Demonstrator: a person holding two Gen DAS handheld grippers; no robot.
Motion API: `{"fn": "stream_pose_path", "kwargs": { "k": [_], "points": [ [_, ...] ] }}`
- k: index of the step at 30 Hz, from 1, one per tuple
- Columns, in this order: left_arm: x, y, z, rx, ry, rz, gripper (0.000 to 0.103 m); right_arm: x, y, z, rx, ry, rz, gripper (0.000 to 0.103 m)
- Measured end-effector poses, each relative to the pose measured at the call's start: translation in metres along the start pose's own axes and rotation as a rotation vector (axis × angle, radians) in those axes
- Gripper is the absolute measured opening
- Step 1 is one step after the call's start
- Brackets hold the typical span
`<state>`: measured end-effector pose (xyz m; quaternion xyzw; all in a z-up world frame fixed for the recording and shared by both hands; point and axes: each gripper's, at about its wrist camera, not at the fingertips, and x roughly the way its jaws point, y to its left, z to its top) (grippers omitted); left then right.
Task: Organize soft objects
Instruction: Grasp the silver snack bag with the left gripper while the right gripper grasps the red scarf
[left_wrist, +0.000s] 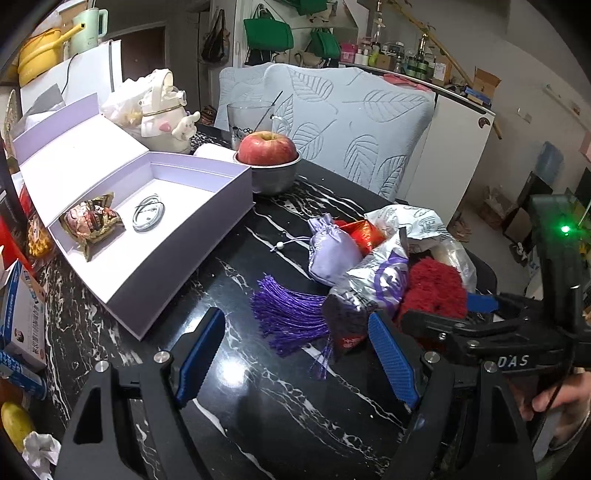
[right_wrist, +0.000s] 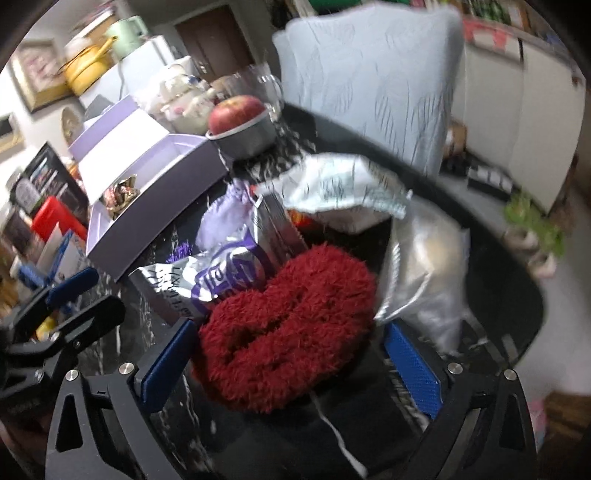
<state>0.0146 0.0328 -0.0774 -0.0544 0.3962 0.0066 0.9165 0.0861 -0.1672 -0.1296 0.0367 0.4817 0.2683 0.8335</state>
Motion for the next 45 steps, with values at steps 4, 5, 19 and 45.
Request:
{"fn": "stream_pose_path", "kwargs": {
  "k": [4,5,19,45],
  "points": [
    [0.008,0.001,0.003,-0.006,0.021,-0.008,0.080,0.005,0.001,-0.001,-0.012,-0.024,-0.007,0.102],
    [0.009,0.000,0.004,-0.004,0.022,-0.008,0.080,0.005,0.001,-0.002,-0.021,-0.020,-0.002,0.097],
    [0.024,-0.038,0.019,0.107,0.025,-0.092,0.080,-0.018,-0.013,-0.016,-0.041,-0.025,0.061,0.047],
    [0.068,-0.051,0.017,0.116,0.127,-0.123,0.062,-0.021,-0.029,-0.023,-0.025,-0.028,0.125,0.048]
  ]
}}
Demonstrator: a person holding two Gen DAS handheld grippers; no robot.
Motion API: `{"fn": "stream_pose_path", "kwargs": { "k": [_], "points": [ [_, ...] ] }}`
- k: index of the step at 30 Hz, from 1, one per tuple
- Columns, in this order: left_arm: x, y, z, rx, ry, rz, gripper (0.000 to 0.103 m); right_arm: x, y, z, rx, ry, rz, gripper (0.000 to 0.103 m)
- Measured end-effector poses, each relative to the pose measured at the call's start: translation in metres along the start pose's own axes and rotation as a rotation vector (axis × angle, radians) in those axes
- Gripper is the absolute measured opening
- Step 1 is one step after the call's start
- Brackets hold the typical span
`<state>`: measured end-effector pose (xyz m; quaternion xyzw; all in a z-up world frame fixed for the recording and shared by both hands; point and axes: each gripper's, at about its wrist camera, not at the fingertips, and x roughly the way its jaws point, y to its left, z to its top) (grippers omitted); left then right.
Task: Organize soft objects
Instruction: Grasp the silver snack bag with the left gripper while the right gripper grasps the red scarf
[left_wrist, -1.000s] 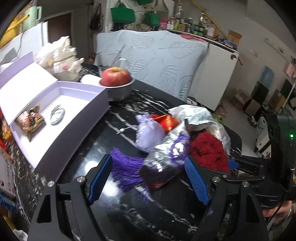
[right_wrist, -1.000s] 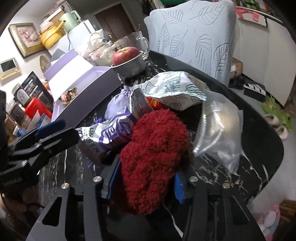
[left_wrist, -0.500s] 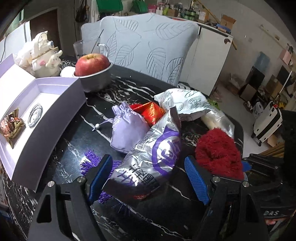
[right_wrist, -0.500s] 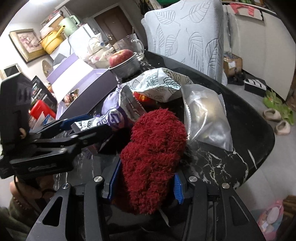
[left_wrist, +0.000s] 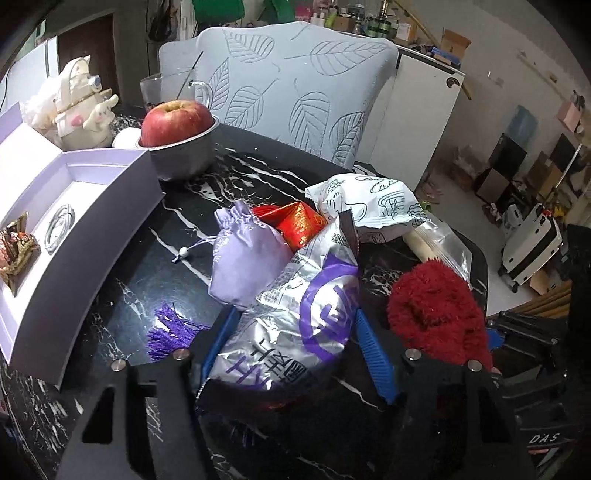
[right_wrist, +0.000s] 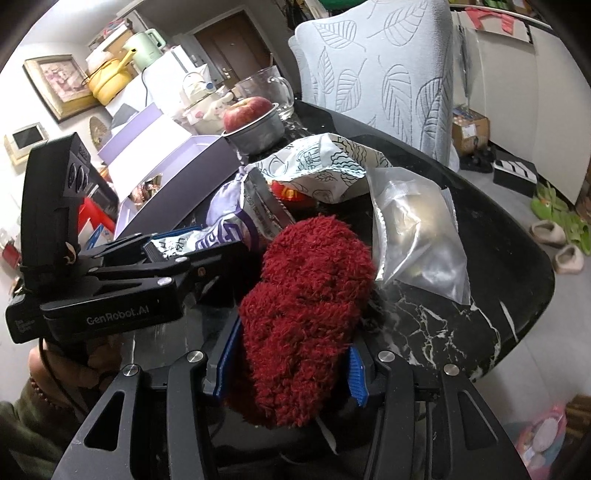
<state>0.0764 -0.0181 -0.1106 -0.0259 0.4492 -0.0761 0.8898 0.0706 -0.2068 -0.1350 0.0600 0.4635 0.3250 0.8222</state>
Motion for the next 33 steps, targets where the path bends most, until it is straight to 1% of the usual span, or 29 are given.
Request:
{"fn": "stream_pose_path", "kwargs": {
  "k": [1,3,6,13,16,20,24,27,31,33],
  "points": [
    [-0.001,-0.001,-0.001,0.006,-0.001,0.002,0.060,0.000,0.000,0.000,-0.001,0.000,-0.001,0.048],
    [-0.005,-0.002,-0.002,0.009,-0.005,0.001,0.054,0.001,0.001,-0.001,-0.002,-0.001,-0.003,0.048],
    [-0.009,0.000,-0.005,-0.001,-0.003,-0.010,0.052,0.000,0.003,-0.001,-0.009,0.000,-0.004,0.048],
    [-0.028,0.005,-0.024,-0.052,0.009,-0.022,0.051,0.001,0.014,-0.005,-0.029,0.012,0.020,0.048],
    [-0.041,0.006,-0.034,-0.059,0.001,-0.015,0.051,0.000,0.020,-0.008,-0.044,0.016,0.027,0.048],
    [-0.052,0.007,-0.049,-0.078,0.010,-0.007,0.050,0.000,0.028,-0.013,-0.064,0.024,0.042,0.048],
    [-0.064,0.010,-0.066,-0.094,0.015,0.028,0.051,0.002,0.040,-0.019,-0.091,0.037,0.061,0.048],
    [-0.074,0.017,-0.078,-0.129,0.019,0.041,0.051,0.003,0.047,-0.022,-0.116,0.044,0.068,0.048],
    [-0.082,0.021,-0.090,-0.146,0.018,0.072,0.051,0.004,0.056,-0.026,-0.144,0.055,0.078,0.048],
    [-0.082,0.023,-0.093,-0.153,0.020,0.076,0.051,0.005,0.060,-0.028,-0.158,0.062,0.084,0.048]
  ]
}}
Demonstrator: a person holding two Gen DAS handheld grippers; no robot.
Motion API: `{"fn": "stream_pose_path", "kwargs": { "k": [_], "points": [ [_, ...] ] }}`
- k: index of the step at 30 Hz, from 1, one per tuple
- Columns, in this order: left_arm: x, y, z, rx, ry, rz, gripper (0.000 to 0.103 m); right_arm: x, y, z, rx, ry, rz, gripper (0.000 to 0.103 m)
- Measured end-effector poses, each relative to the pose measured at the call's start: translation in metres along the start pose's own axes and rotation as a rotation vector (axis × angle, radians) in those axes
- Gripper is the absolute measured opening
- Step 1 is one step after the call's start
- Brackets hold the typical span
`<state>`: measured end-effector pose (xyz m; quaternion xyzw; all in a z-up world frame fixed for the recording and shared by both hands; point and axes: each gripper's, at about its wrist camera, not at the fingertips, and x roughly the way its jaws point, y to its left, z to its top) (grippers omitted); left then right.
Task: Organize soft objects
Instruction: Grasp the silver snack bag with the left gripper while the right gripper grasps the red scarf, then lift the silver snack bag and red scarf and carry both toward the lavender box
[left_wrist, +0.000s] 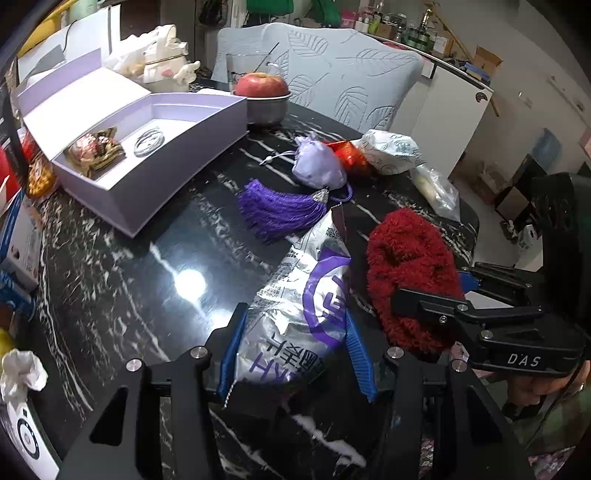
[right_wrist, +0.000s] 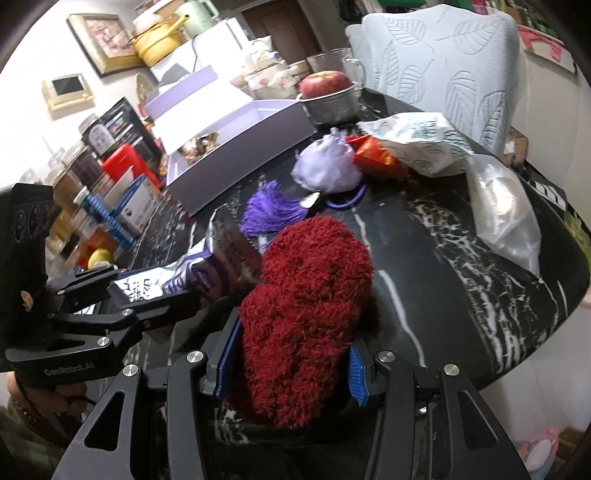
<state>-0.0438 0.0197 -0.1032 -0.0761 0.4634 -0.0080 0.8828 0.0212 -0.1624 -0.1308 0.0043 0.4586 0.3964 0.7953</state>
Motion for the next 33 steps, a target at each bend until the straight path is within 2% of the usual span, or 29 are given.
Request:
{"fn": "stream_pose_path", "kwargs": {
  "k": [3,8,13,26,27,29,31,33],
  "points": [
    [0.001,0.002,-0.002,-0.011,-0.012,-0.003,0.051,0.002,0.004,-0.001,-0.015,0.008,0.003,0.048],
    [0.005,-0.002,0.000,0.009,-0.031,0.005,0.052,0.003,0.005,0.000,-0.013,0.014,-0.011,0.055],
    [0.027,-0.002,-0.003,0.019,0.030,0.025,0.055,0.005,0.008,-0.002,-0.032,0.017,-0.040,0.067],
    [0.032,-0.001,0.000,0.021,-0.018,0.015,0.055,0.008,0.017,-0.004,-0.093,0.010,-0.095,0.069],
    [0.033,-0.001,0.000,0.017,-0.024,0.015,0.055,0.009,0.019,-0.005,-0.101,0.007,-0.104,0.068],
    [0.034,-0.001,0.001,0.009,-0.030,0.018,0.053,0.010,0.020,-0.006,-0.107,0.002,-0.111,0.055],
    [0.034,-0.002,0.001,0.012,-0.034,0.021,0.051,0.009,0.021,-0.007,-0.103,-0.003,-0.102,0.047],
    [0.033,-0.003,0.001,0.015,-0.038,0.004,0.050,0.009,0.021,-0.008,-0.103,-0.004,-0.090,0.042]
  ]
}}
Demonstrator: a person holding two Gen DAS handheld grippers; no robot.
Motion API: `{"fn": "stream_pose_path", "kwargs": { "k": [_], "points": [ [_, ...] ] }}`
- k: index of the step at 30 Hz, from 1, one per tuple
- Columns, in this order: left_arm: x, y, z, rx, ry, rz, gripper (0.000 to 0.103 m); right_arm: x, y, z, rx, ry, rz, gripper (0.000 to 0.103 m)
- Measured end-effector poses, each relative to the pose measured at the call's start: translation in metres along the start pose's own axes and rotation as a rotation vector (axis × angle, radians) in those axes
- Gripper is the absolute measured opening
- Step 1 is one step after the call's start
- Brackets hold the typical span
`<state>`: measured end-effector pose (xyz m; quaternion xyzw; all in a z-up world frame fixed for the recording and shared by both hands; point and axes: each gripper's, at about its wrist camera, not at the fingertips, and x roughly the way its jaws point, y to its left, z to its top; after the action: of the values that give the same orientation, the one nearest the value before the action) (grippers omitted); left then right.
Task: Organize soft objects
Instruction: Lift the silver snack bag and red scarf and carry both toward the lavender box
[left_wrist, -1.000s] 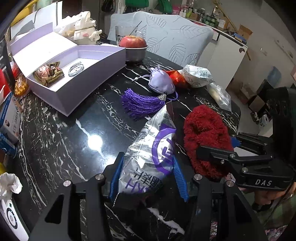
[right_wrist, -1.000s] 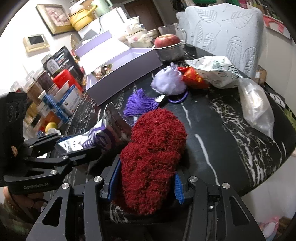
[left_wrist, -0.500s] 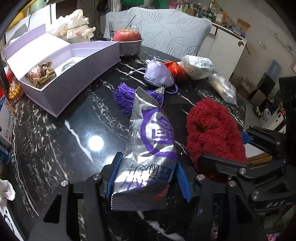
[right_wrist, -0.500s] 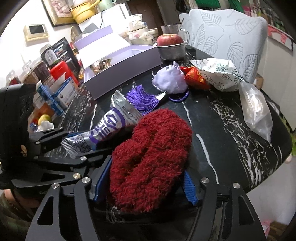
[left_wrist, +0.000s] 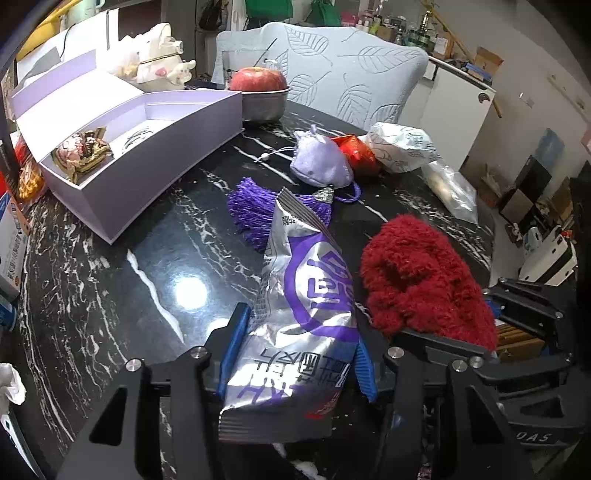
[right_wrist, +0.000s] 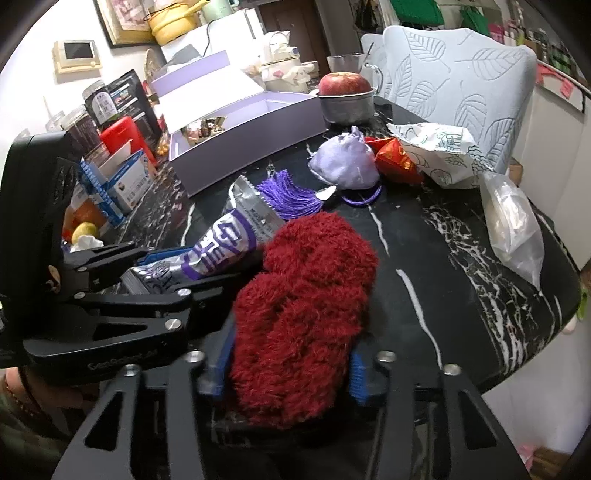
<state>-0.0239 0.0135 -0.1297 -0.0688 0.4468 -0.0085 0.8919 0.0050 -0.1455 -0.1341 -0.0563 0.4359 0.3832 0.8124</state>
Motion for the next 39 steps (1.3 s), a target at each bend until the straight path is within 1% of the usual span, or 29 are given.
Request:
{"fn": "stream_pose_path", "kwargs": {
  "k": [2,5,8,13,19,22,25,30,35,39],
  "points": [
    [-0.003,-0.002,-0.002,0.003,-0.006,-0.009,0.049,-0.001,0.001,-0.001,-0.006,-0.002,0.008,0.039],
    [-0.012,-0.005,-0.006,0.007,-0.019,-0.018,0.049,-0.004,0.003,-0.003,-0.019,-0.007,0.016,0.037],
    [-0.022,-0.006,-0.008,0.004,-0.036,-0.018,0.049,-0.008,0.004,-0.005,-0.012,-0.009,0.043,0.037],
    [-0.043,-0.005,-0.012,-0.008,-0.070,-0.006,0.049,-0.020,0.009,-0.008,-0.013,-0.036,0.069,0.037],
    [-0.075,-0.005,-0.010,-0.003,-0.135,0.020,0.045,-0.039,0.019,-0.007,-0.040,-0.082,0.103,0.037],
    [-0.079,-0.005,-0.010,-0.006,-0.154,0.033,0.045,-0.046,0.026,-0.004,-0.062,-0.111,0.127,0.037],
    [-0.075,0.002,-0.013,-0.029,-0.142,0.049,0.044,-0.044,0.032,0.001,-0.091,-0.117,0.117,0.037],
    [-0.074,0.014,-0.023,-0.081,-0.127,0.027,0.044,-0.038,0.026,-0.002,-0.073,-0.101,0.113,0.037],
    [-0.059,0.019,-0.026,-0.118,-0.042,0.024,0.045,-0.034,0.024,-0.007,-0.059,-0.081,0.114,0.038],
    [-0.050,0.020,-0.028,-0.124,0.000,0.029,0.045,-0.034,0.022,-0.009,-0.055,-0.076,0.115,0.038]
  ]
}}
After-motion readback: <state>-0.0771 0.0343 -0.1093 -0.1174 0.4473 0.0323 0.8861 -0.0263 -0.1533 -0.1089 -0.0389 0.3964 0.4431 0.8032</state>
